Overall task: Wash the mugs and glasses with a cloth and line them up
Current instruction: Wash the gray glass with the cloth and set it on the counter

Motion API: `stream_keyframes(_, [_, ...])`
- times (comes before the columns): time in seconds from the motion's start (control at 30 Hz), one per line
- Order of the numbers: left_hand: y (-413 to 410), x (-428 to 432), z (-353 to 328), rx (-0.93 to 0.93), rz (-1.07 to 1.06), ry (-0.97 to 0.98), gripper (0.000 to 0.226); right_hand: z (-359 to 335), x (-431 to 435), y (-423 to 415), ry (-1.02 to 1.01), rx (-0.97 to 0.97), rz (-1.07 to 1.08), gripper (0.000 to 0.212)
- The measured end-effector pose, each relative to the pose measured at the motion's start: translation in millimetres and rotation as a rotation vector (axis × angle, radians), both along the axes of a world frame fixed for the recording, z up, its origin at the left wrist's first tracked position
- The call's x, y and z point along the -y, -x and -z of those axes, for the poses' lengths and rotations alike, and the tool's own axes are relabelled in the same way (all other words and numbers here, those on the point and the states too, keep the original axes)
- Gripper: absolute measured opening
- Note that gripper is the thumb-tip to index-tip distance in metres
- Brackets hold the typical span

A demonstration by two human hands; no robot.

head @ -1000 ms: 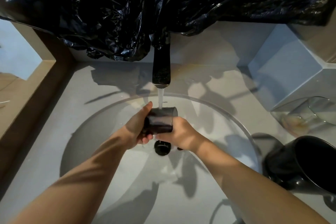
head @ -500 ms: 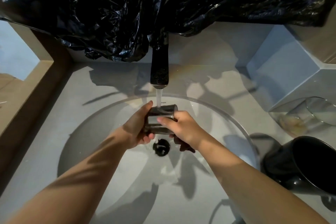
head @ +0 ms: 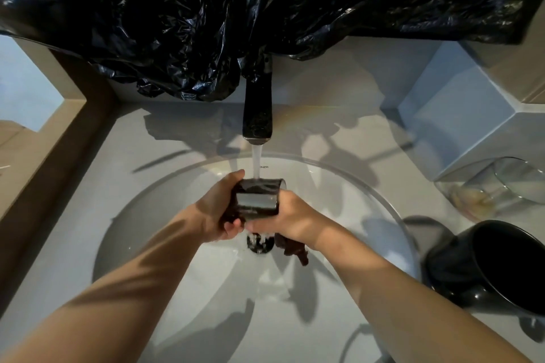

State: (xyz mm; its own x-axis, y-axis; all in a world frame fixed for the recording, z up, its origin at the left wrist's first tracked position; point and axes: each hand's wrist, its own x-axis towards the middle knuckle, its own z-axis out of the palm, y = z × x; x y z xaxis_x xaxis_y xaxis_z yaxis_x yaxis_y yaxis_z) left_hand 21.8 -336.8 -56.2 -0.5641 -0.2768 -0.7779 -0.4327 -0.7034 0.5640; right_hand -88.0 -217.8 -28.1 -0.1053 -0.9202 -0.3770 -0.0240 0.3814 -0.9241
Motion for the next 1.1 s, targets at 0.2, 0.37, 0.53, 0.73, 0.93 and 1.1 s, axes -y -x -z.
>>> stream_keyframes(0.2, [4.1, -7.4, 4.5, 0.033, -0.039, 0.295, 0.044, 4.4, -1.2, -0.3, -0.140, -0.108, -0.123, 0.030])
stream_keyframes(0.37, [7.5, -10.6, 6.9, -0.080, -0.075, 0.526, 0.040, 7.0, 3.1, 7.6, -0.140, 0.550, 0.250, 0.016])
stream_keyframes(0.53, [7.8, -8.1, 6.4, -0.063, -0.055, 0.417, 0.039, 16.0, 1.4, 6.5, -0.054, 0.682, 0.404, 0.018])
stream_keyframes(0.73, [6.6, -7.1, -11.2, -0.106, 0.170, 0.477, 0.049, 17.7, -3.4, 5.8, -0.058, 0.440, 0.137, 0.036])
stream_keyframes(0.93, [5.5, -5.0, -12.0, -0.077, 0.143, 0.510, 0.047, 13.1, 4.2, 12.8, -0.081, 0.246, 0.139, 0.031])
stream_keyframes(1.1, [-8.4, -3.9, -6.7, 0.014, 0.132, 0.737, 0.040, 20.6, -1.3, 13.8, -0.163, 0.034, 0.197, 0.014])
